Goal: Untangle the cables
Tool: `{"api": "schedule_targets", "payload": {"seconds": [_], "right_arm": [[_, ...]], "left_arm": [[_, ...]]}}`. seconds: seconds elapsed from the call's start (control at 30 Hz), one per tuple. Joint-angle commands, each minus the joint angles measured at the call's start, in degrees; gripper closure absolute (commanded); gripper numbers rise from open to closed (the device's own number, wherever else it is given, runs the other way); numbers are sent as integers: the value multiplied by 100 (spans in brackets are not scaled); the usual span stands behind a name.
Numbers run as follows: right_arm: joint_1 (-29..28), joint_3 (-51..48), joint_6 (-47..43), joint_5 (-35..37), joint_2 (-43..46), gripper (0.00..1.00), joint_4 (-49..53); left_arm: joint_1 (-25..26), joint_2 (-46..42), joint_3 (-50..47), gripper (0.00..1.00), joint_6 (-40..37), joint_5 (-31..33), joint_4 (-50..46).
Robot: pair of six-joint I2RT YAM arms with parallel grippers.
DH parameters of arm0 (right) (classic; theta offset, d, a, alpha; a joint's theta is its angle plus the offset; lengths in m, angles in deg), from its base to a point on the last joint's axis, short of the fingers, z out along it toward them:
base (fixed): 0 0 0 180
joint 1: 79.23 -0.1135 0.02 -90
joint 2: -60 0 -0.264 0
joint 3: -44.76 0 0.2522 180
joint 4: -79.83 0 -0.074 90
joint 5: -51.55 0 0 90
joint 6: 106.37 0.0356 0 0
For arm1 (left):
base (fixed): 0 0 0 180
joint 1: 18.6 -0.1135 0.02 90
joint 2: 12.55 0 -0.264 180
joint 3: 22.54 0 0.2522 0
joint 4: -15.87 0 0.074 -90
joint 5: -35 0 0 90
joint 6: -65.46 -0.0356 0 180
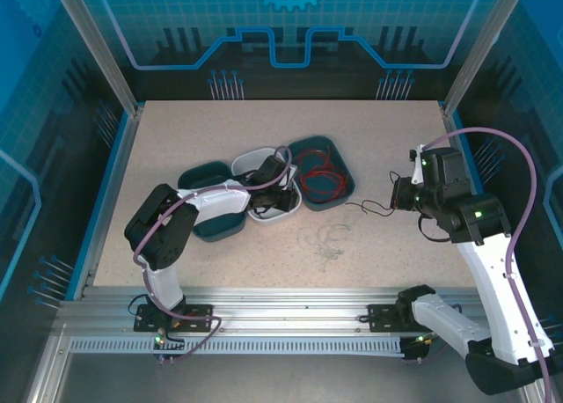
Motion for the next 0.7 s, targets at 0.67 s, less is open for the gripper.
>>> {"api": "schedule_targets", "payload": {"seconds": [0.67], "right_arm": [[-344,249,-42,41,-131,100,-146]], "left_arm": [[-378,7,63,91,350,603,-441]]}}
